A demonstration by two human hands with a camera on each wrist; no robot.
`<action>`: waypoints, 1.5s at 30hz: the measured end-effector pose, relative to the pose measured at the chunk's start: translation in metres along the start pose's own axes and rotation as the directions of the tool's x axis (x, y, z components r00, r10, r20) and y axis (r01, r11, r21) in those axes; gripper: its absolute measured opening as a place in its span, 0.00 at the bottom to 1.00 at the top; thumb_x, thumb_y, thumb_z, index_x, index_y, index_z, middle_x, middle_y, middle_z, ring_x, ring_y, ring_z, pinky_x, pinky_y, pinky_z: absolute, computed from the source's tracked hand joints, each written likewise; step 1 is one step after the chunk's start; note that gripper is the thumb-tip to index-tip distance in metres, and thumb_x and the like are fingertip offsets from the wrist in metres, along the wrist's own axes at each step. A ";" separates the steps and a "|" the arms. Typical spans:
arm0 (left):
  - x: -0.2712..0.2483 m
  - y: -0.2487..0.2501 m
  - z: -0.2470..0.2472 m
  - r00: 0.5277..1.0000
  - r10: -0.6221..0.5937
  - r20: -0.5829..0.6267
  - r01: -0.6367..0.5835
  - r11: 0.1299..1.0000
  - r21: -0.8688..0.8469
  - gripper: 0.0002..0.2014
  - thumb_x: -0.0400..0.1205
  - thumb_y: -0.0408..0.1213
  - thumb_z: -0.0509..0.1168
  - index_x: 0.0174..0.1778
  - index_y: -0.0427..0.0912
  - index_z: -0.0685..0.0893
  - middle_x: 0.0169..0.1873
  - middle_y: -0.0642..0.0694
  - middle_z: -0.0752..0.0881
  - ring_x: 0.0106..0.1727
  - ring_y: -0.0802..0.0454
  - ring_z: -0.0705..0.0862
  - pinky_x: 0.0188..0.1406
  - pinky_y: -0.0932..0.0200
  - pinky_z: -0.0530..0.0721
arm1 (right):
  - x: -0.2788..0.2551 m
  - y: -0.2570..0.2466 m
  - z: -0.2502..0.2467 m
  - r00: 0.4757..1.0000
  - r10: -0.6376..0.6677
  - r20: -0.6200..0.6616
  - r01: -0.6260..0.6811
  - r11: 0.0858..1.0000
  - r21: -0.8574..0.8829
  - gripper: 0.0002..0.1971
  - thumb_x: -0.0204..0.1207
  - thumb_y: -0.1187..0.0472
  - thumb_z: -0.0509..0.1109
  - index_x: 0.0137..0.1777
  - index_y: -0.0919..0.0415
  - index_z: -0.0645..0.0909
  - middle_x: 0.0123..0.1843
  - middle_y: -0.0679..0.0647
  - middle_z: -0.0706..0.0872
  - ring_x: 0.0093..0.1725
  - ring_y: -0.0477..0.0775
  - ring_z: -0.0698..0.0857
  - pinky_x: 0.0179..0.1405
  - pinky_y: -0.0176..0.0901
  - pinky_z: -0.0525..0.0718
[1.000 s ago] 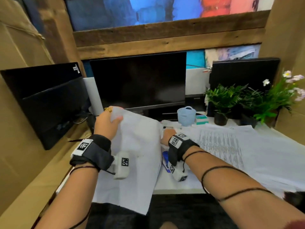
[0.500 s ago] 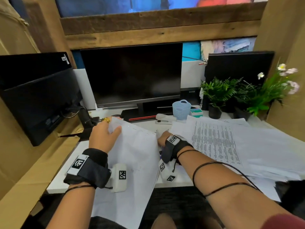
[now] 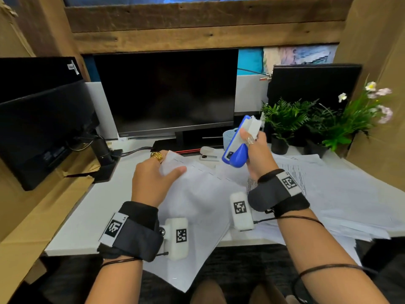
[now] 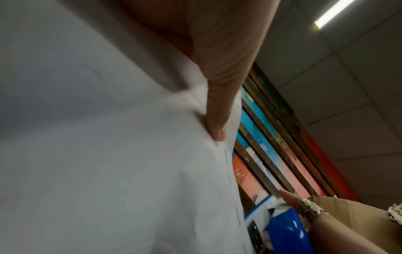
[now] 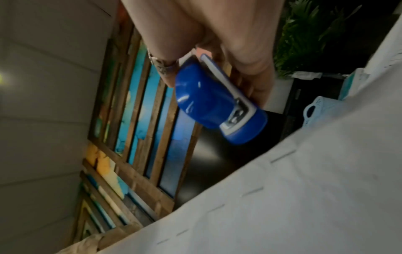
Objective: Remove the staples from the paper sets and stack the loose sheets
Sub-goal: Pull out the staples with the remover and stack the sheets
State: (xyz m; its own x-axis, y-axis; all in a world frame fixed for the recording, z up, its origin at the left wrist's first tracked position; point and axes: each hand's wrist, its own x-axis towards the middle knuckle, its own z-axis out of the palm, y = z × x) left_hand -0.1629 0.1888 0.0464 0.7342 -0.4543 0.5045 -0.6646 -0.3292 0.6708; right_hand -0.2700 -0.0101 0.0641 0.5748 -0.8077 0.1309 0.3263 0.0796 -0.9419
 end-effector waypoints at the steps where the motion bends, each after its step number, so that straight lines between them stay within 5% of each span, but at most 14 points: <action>1: 0.000 0.003 0.001 1.000 0.013 -0.007 -0.013 1.000 0.000 0.19 0.73 0.47 0.73 0.55 0.39 0.85 0.46 0.44 0.87 0.49 0.46 0.82 0.52 0.54 0.81 | -0.004 -0.005 -0.001 1.000 -0.021 -0.009 0.021 0.999 0.038 0.15 0.82 0.58 0.63 0.66 0.55 0.65 0.57 0.52 0.79 0.60 0.58 0.82 0.62 0.58 0.81; 6: -0.004 0.020 0.001 0.994 0.104 -0.030 -0.107 0.988 -0.111 0.06 0.76 0.38 0.71 0.46 0.50 0.82 0.39 0.50 0.85 0.43 0.54 0.80 0.41 0.79 0.72 | -0.023 -0.012 -0.007 0.994 -0.008 -0.113 0.022 0.993 0.119 0.10 0.77 0.62 0.63 0.53 0.47 0.69 0.53 0.51 0.79 0.58 0.62 0.81 0.64 0.67 0.79; 11: -0.003 0.025 0.001 0.993 0.104 -0.064 -0.113 0.980 -0.164 0.07 0.77 0.39 0.70 0.49 0.53 0.82 0.36 0.63 0.81 0.40 0.64 0.81 0.41 0.70 0.77 | -0.028 -0.015 -0.023 0.963 -0.157 -0.221 0.173 0.983 0.057 0.12 0.79 0.65 0.64 0.56 0.48 0.72 0.47 0.45 0.80 0.48 0.47 0.80 0.59 0.51 0.80; 15: -0.001 0.022 0.002 0.986 0.078 -0.145 -0.113 0.961 -0.253 0.08 0.78 0.37 0.70 0.45 0.34 0.84 0.30 0.57 0.77 0.29 0.64 0.75 0.34 0.60 0.77 | -0.024 -0.011 -0.029 0.946 -0.006 -0.325 0.084 0.970 0.226 0.14 0.78 0.56 0.68 0.63 0.56 0.77 0.51 0.53 0.83 0.54 0.57 0.83 0.64 0.58 0.80; 18: -0.003 0.025 0.002 0.987 0.072 -0.144 -0.115 0.942 -0.315 0.08 0.79 0.37 0.68 0.53 0.44 0.82 0.41 0.58 0.83 0.43 0.66 0.82 0.41 0.77 0.77 | -0.020 -0.010 -0.035 0.956 0.145 -0.256 -0.026 0.908 0.418 0.16 0.79 0.49 0.65 0.63 0.53 0.77 0.58 0.59 0.83 0.57 0.61 0.84 0.58 0.56 0.83; 23: -0.007 0.026 0.008 0.985 0.052 -0.163 -0.109 0.923 -0.369 0.08 0.78 0.36 0.69 0.52 0.46 0.81 0.44 0.57 0.84 0.45 0.66 0.82 0.42 0.74 0.79 | -0.013 -0.011 -0.040 0.955 0.216 -0.205 -0.077 0.844 0.531 0.25 0.78 0.44 0.64 0.69 0.59 0.74 0.60 0.64 0.83 0.59 0.65 0.85 0.56 0.57 0.85; 26: -0.010 0.028 0.012 0.986 0.073 -0.152 -0.128 0.908 -0.398 0.07 0.78 0.36 0.69 0.50 0.48 0.82 0.42 0.60 0.83 0.42 0.72 0.81 0.37 0.79 0.78 | -0.009 -0.012 -0.038 0.948 0.212 -0.237 -0.071 0.869 0.490 0.17 0.72 0.44 0.71 0.53 0.55 0.79 0.46 0.59 0.80 0.45 0.61 0.83 0.47 0.52 0.85; 29: -0.013 0.030 0.014 0.985 0.098 -0.142 -0.149 0.899 -0.411 0.07 0.77 0.38 0.69 0.45 0.55 0.81 0.38 0.66 0.84 0.42 0.70 0.81 0.37 0.77 0.79 | -0.006 -0.013 -0.037 0.942 0.221 -0.252 -0.081 0.881 0.466 0.10 0.70 0.49 0.75 0.39 0.51 0.78 0.40 0.56 0.79 0.44 0.60 0.80 0.53 0.57 0.83; 33: -0.014 0.026 0.015 0.989 0.102 -0.109 -0.137 0.907 -0.398 0.11 0.75 0.34 0.72 0.42 0.56 0.81 0.38 0.70 0.84 0.42 0.69 0.82 0.37 0.74 0.79 | -0.002 -0.009 -0.036 0.920 0.221 -0.325 -0.065 0.901 0.428 0.07 0.71 0.57 0.75 0.40 0.53 0.79 0.38 0.54 0.80 0.41 0.58 0.81 0.55 0.57 0.83; 37: -0.012 0.026 0.009 0.979 0.189 -0.080 -0.202 0.957 -0.207 0.20 0.70 0.35 0.77 0.50 0.59 0.79 0.47 0.66 0.84 0.49 0.67 0.81 0.49 0.69 0.80 | -0.005 0.000 -0.034 0.924 0.204 -0.323 -0.069 0.920 0.386 0.05 0.72 0.61 0.74 0.41 0.55 0.80 0.40 0.55 0.82 0.41 0.58 0.82 0.56 0.60 0.83; 40: -0.012 0.041 0.007 0.925 0.377 -0.051 -0.365 0.917 0.164 0.22 0.71 0.55 0.73 0.60 0.58 0.80 0.53 0.61 0.83 0.56 0.58 0.80 0.51 0.60 0.79 | -0.011 0.005 -0.025 0.937 0.180 -0.300 -0.066 0.932 0.355 0.04 0.73 0.63 0.73 0.42 0.57 0.80 0.38 0.55 0.81 0.37 0.55 0.81 0.51 0.56 0.83; 42: -0.013 0.059 0.014 0.897 0.434 0.087 -0.436 0.834 0.339 0.28 0.70 0.70 0.61 0.58 0.56 0.84 0.51 0.58 0.86 0.56 0.56 0.81 0.62 0.52 0.75 | -0.016 0.010 -0.016 0.952 0.155 -0.264 -0.067 0.947 0.315 0.05 0.72 0.63 0.74 0.46 0.59 0.81 0.38 0.56 0.81 0.38 0.57 0.81 0.49 0.54 0.82; 44: -0.014 0.076 0.026 0.892 0.316 0.322 -0.435 0.792 0.428 0.35 0.66 0.76 0.54 0.56 0.55 0.85 0.46 0.58 0.88 0.52 0.56 0.83 0.72 0.48 0.65 | -0.022 0.014 -0.006 0.969 0.139 -0.202 -0.082 0.960 0.268 0.08 0.72 0.63 0.74 0.49 0.62 0.82 0.41 0.60 0.83 0.41 0.60 0.83 0.50 0.58 0.84; 45: -0.014 0.080 0.032 0.881 0.243 0.406 -0.430 0.770 0.472 0.34 0.67 0.75 0.55 0.53 0.53 0.86 0.42 0.56 0.87 0.48 0.54 0.82 0.68 0.52 0.66 | -0.026 0.015 -0.003 0.976 0.138 -0.168 -0.092 0.962 0.258 0.08 0.72 0.63 0.74 0.48 0.62 0.82 0.41 0.61 0.83 0.40 0.61 0.83 0.49 0.58 0.84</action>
State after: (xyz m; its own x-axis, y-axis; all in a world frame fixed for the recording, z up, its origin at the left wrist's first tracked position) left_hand -0.2310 0.1424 0.0754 0.4293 -0.8164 0.3863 -0.8926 -0.4488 0.0435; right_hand -0.2819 0.0101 0.0460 0.4801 -0.8755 -0.0541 0.4545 0.3010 -0.8383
